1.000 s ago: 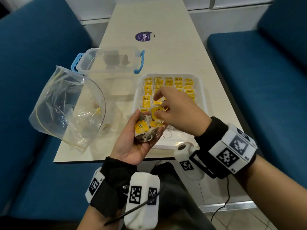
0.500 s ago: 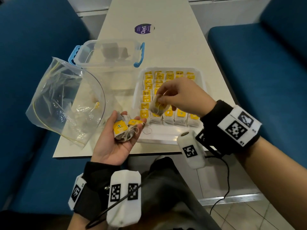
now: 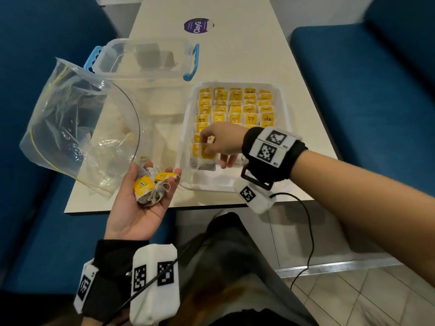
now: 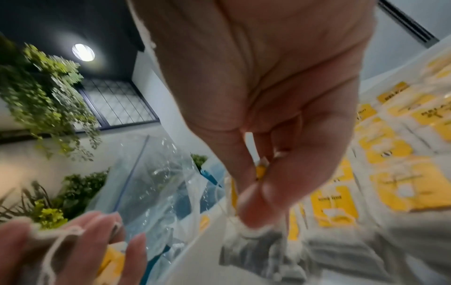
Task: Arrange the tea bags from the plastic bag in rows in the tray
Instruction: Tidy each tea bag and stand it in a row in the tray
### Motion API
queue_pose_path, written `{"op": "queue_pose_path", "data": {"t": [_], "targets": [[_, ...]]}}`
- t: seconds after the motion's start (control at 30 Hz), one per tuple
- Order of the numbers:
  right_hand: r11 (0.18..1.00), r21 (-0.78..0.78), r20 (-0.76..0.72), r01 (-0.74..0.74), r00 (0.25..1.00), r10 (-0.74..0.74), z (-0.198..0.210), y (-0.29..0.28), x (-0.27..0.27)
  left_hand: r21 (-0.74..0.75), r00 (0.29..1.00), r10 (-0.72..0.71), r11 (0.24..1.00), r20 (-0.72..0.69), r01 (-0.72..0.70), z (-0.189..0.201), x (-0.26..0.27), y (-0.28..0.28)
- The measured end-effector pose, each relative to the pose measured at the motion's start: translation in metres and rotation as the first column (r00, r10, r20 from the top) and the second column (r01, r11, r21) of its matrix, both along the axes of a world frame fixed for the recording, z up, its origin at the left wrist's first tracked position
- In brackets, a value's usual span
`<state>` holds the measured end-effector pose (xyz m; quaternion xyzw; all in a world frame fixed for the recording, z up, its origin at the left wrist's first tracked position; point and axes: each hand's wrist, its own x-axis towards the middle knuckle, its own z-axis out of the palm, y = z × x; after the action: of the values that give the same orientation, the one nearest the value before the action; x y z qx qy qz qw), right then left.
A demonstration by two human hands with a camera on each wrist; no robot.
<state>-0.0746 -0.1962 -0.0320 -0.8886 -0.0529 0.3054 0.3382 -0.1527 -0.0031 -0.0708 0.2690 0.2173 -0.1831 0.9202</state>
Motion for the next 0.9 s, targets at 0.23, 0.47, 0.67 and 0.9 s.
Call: {"op": "queue_pose_path", "data": {"t": [0.23,0.47,0.67,0.9], "targets": [[1.000,0.001,-0.114,-0.026,0.993,0.026,-0.009,0.017,0.012,0.033,1.000,0.000,0.999,-0.019,0.000,0.000,-0.004,-0.003],[0.970,-0.175,-0.038,-0.170,0.985,0.166,-0.014,0.030,0.023,0.032,1.000,0.007,0.999,-0.007,-0.007,0.003,-0.006,-0.001],[0.912,-0.315,0.001,-0.263,0.961,0.278,-0.035,0.035,0.042,0.039,1.000,0.004,0.999,0.016,-0.005,0.004,-0.005,0.003],[0.727,-0.582,-0.009,-0.365,0.896,0.443,-0.106,0.036,0.109,-0.002,0.999,0.028,1.000,0.015,-0.028,0.007,-0.008,0.004]]}}
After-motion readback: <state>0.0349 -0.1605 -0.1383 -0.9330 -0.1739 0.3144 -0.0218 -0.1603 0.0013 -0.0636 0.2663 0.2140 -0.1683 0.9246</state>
